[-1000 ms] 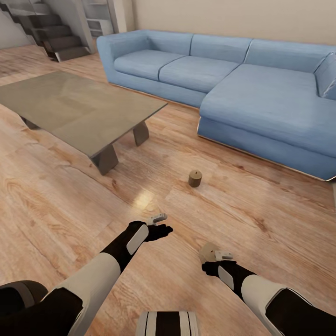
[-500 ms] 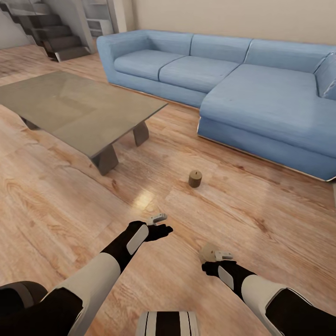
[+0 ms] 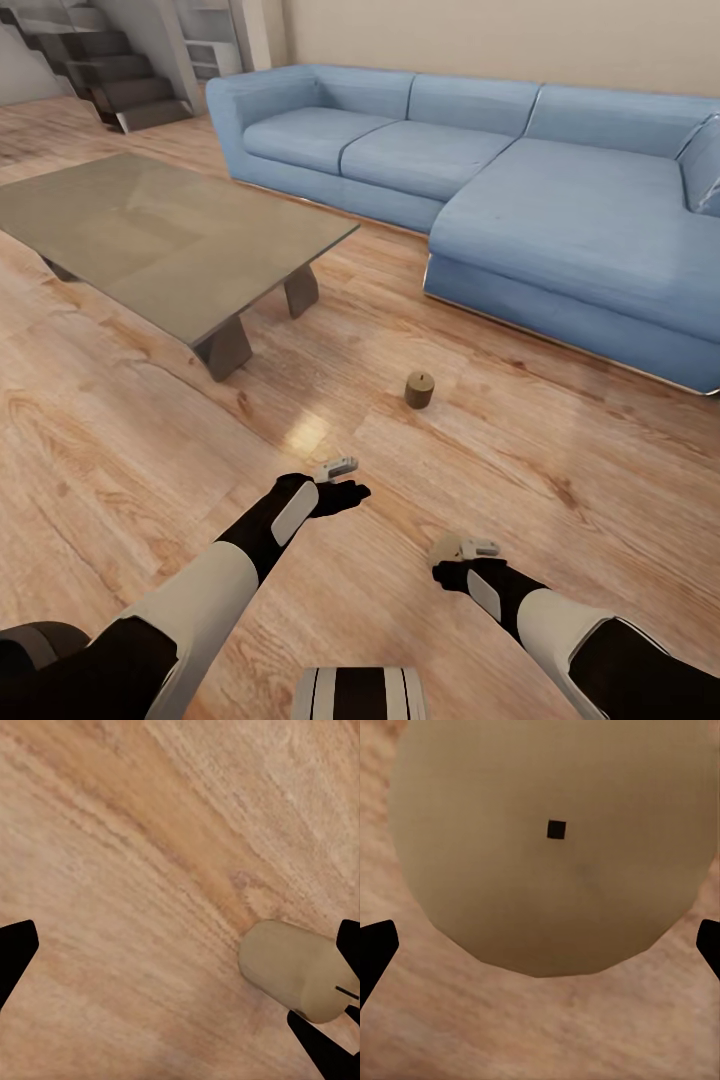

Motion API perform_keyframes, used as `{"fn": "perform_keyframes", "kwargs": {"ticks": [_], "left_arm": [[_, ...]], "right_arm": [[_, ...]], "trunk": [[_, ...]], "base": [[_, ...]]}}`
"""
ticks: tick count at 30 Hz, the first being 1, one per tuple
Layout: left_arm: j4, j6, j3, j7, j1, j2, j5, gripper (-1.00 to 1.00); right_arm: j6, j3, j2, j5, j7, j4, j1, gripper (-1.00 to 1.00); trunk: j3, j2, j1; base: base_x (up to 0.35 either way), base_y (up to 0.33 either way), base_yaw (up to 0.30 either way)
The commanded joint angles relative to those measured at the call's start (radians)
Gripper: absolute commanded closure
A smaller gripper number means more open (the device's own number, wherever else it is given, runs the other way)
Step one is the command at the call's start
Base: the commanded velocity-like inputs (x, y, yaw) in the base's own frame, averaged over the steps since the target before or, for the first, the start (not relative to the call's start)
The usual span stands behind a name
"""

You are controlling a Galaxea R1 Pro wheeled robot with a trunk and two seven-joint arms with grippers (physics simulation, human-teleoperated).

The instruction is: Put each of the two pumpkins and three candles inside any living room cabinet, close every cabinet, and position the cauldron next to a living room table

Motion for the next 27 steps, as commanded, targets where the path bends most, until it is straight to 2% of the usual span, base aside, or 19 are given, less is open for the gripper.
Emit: {"fn": "perform_keyframes", "kwargs": {"ticks": [1,13,27], "left_arm": [[-0.001,0.002,-0.002,0.009,0.000,0.000,0.010,-1.00],[-0.001,0.005,-0.002,0.008,0.000,0.000,0.010,-1.00],[-0.001,0.005,-0.002,0.006,0.000,0.000,0.010,-1.00]], "right_arm": [[0.005,0.008,0.000,-0.008,-0.005,-0.002,0.000,-1.00],[0.005,0.008,0.000,-0.008,-0.005,-0.002,0.000,-1.00],[0.005,0.008,0.000,-0.008,-0.005,-0.002,0.000,-1.00]], "trunk": [[-0.001,0.000,0.000],[-0.001,0.000,0.000],[-0.055,-0.004,0.006]], "base": [[0.000,0.000,0.000],[0.000,0.000,0.000],[0.000,0.000,0.000]]}}
